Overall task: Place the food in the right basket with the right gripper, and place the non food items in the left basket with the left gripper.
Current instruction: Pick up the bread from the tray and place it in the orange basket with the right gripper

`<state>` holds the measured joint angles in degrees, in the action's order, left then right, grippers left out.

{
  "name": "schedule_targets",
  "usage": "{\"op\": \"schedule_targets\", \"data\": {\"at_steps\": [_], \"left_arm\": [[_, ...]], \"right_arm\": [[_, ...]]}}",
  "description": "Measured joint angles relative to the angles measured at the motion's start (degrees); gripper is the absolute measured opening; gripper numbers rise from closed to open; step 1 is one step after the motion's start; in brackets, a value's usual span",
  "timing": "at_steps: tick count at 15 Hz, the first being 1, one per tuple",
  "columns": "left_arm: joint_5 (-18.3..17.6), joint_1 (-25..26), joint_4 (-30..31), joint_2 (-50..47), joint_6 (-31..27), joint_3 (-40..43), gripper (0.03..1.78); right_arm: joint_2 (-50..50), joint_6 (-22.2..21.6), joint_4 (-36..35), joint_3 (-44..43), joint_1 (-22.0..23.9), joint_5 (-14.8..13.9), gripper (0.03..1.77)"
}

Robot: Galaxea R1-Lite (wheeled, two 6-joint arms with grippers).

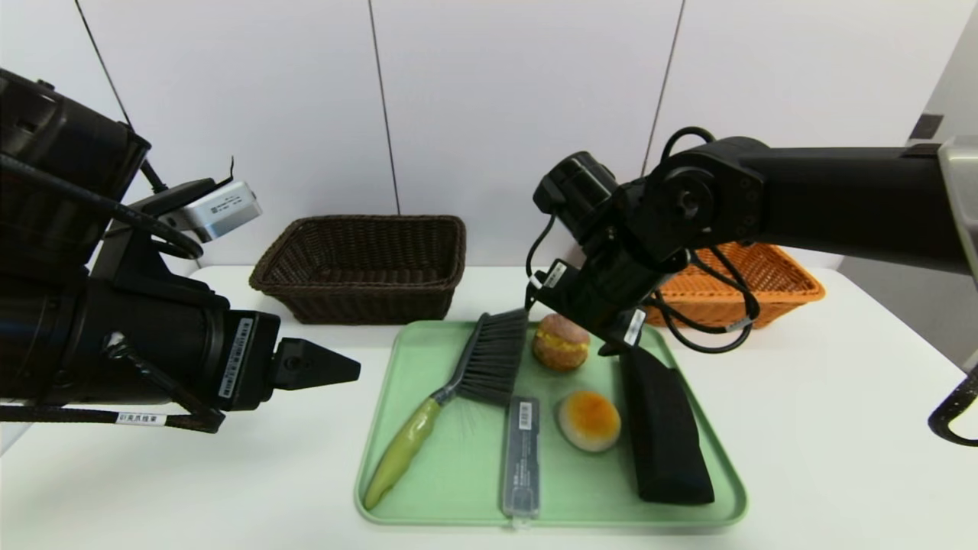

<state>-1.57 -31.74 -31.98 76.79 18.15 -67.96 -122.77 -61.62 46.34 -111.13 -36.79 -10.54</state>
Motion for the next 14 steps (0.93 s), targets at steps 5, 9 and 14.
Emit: {"op": "schedule_targets", "data": {"at_steps": [5,9,14], "left_arm": [[0.23,0.02,-0.29,-1.55,0.0,1.4,1.69],[0.28,0.02,-0.35,-2.21,0.0,1.62,1.69],[0.23,0.02,-0.38,-2.71,0.01,2.26,1.69]], "right_arm": [[-2.23,0.18,1.27,-0.39,0.16,-0.22,1.71],[-3.05,0.85,1.29,-0.41,0.41,-2.73,1.71],[-4.33,1.65,0.84,-0.5,1.96,-3.01,1.71]]}}
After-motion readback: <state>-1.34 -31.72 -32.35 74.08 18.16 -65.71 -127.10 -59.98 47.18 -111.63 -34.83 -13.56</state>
